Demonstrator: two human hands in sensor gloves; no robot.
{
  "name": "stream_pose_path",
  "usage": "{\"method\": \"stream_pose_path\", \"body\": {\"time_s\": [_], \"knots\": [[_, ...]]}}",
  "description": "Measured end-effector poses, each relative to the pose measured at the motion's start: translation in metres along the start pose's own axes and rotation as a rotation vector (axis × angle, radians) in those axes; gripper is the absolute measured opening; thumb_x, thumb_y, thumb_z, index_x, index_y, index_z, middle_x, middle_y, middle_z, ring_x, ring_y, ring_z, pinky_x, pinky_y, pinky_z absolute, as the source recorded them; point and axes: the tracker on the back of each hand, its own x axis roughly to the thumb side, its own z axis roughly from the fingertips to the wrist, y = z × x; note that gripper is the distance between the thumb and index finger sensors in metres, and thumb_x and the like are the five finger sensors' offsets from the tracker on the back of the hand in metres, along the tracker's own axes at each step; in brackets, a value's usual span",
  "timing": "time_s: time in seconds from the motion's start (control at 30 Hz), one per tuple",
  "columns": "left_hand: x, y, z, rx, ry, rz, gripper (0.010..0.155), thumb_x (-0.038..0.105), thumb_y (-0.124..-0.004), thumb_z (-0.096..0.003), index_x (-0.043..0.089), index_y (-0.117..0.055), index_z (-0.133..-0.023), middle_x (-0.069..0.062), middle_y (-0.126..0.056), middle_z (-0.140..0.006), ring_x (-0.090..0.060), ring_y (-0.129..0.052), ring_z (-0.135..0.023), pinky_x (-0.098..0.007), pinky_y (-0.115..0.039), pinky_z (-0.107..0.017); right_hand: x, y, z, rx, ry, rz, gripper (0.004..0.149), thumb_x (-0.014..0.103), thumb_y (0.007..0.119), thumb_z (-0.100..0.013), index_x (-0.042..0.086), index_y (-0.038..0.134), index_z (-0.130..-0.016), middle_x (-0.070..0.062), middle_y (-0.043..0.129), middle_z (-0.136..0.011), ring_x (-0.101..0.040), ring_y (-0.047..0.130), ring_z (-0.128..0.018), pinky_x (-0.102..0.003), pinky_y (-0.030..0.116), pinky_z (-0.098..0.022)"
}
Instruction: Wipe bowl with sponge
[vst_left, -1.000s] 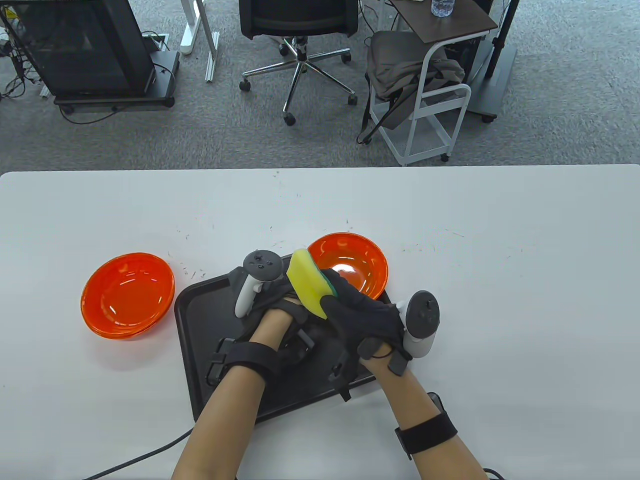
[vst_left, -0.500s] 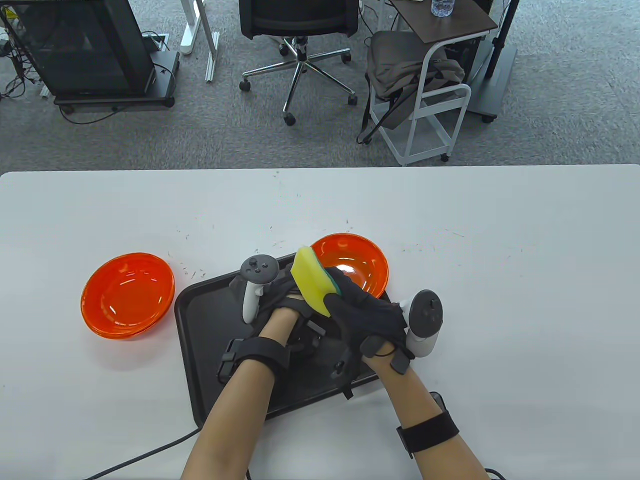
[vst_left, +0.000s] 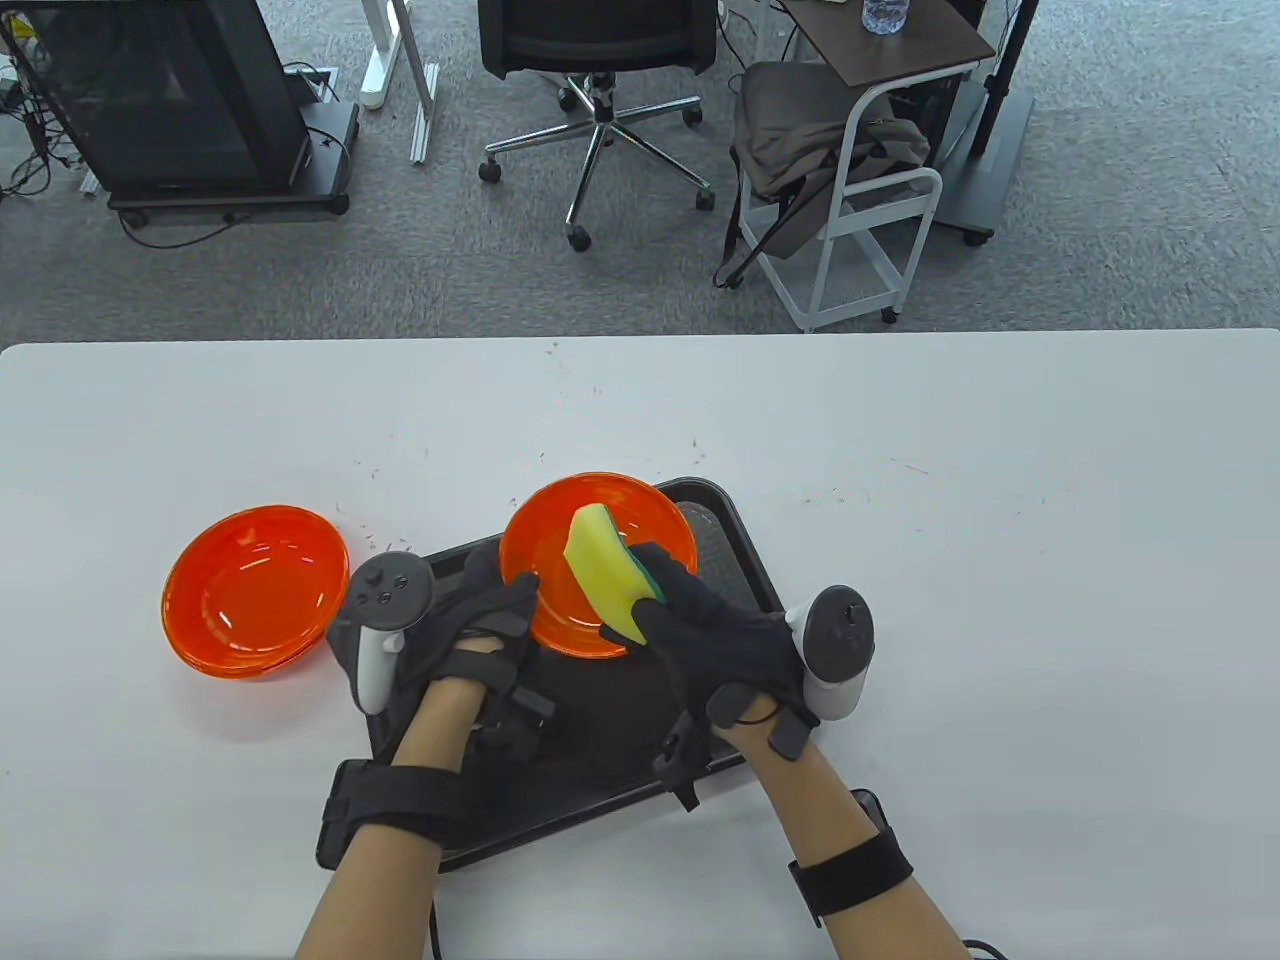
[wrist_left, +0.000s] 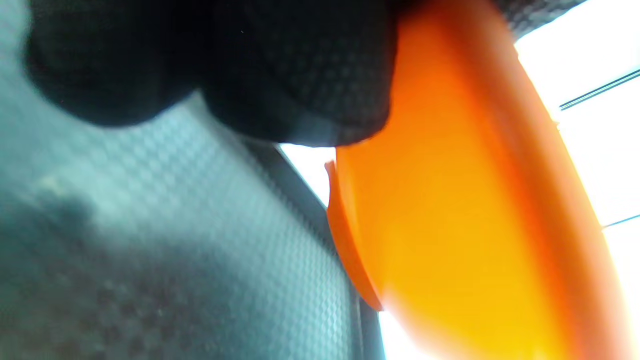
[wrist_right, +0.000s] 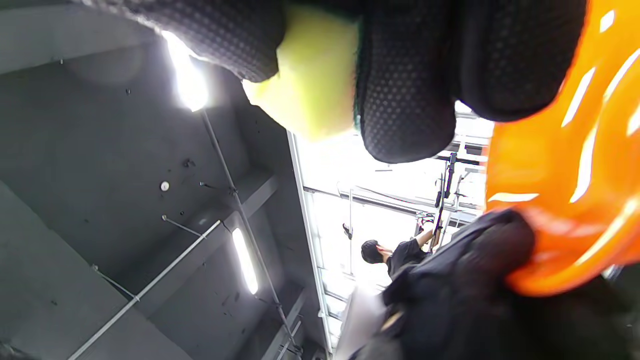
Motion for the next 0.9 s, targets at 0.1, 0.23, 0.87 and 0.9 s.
{"method": "stream_pose_path", "body": {"time_s": [0.1,0.23,0.87,0.9], "knots": [[0.001,0.017,0.023,0.057,-0.051,-0.001,0.062,0.040,-0.078,-0.0530,0.012,-0.056,-0.103,-0.007,-0.095,-0.050,-0.014,-0.101,-0.018,-0.035,-0.092,-0.018,0.004,0.004,0.000,0.042,-0.017,0.115,0.050,0.029,0.075,-0.056,0.011,0.056,-0.099,-0.027,0.077,-0.094,-0.038,0.100,-0.060,-0.053,0.084,-0.039],[-0.003,0.023,0.040,0.102,-0.092,0.013,0.061,0.040,-0.078,-0.0528,0.011,-0.058,-0.102,-0.008,-0.095,-0.048,-0.014,-0.101,-0.016,-0.035,-0.092,-0.016,0.010,0.014,0.002,0.082,-0.037,0.205,0.050,0.028,0.075,-0.056,0.011,0.056,-0.099,-0.029,0.075,-0.094,-0.036,0.100,-0.059,-0.051,0.084,-0.038],[0.017,0.013,0.038,0.012,-0.258,-0.063,0.058,0.041,-0.078,-0.0531,0.013,-0.064,-0.102,-0.008,-0.096,-0.045,-0.013,-0.100,-0.013,-0.034,-0.091,-0.015,0.027,0.076,0.007,0.395,-0.169,1.530,0.049,0.025,0.081,-0.052,0.013,0.063,-0.096,-0.023,0.076,-0.098,-0.037,0.092,-0.065,-0.059,0.073,-0.048],[0.018,0.011,0.038,0.012,-0.274,-0.070,0.058,0.042,-0.078,-0.0532,0.014,-0.063,-0.102,-0.008,-0.096,-0.045,-0.013,-0.100,-0.013,-0.034,-0.091,-0.015,0.027,0.078,0.007,0.407,-0.160,1.566,0.049,0.025,0.081,-0.052,0.013,0.062,-0.096,-0.023,0.076,-0.099,-0.037,0.092,-0.066,-0.059,0.073,-0.049]]}}
